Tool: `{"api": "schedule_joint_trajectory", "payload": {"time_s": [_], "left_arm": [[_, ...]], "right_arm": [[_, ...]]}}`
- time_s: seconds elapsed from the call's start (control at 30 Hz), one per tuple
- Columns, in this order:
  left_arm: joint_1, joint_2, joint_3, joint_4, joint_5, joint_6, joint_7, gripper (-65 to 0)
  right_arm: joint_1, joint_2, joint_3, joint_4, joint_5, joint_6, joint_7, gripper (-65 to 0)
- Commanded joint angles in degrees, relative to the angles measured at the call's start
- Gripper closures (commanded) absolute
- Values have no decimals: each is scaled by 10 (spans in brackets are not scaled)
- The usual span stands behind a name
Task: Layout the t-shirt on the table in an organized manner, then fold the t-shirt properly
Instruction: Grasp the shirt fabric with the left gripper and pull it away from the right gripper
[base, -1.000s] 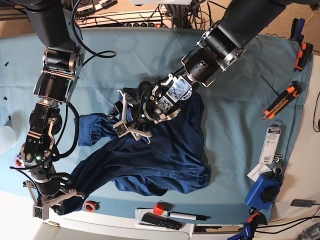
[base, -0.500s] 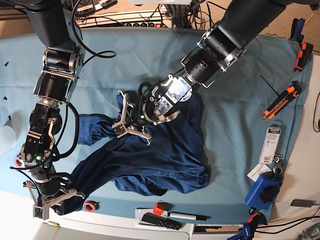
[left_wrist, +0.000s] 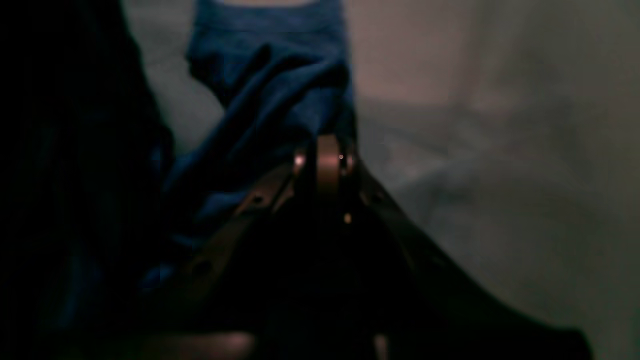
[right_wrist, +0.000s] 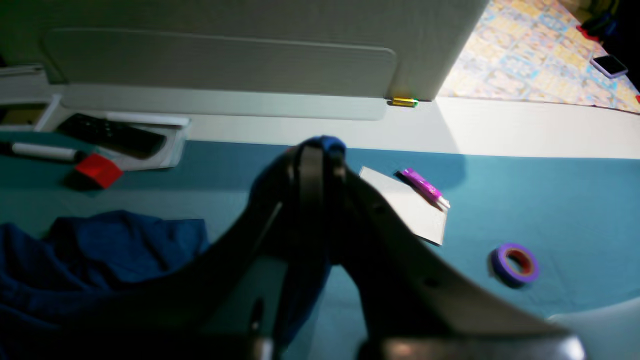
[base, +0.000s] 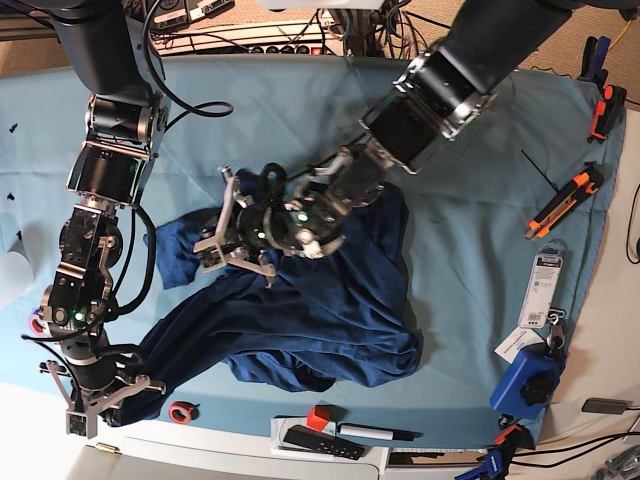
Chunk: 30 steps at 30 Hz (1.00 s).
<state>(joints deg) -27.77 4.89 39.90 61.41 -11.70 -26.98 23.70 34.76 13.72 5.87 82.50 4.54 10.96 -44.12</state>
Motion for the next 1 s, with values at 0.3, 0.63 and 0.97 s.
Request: {"api": "schedule_joint_trajectory", "payload": {"time_s": [0.3,0.63,0.97], "left_arm": [[-7,-165,-3,108,-165,-84,153,0],[-7,-309,-3,230,-201,-91,250,0],[-16,-430,-3,358,-201,-130,254,0]], "right_arm": [[22,42,2,10,1,-1,14,0],[22,44,2,10,1,-1,-3,0],[22,44,2,10,1,0,-28,0]]}}
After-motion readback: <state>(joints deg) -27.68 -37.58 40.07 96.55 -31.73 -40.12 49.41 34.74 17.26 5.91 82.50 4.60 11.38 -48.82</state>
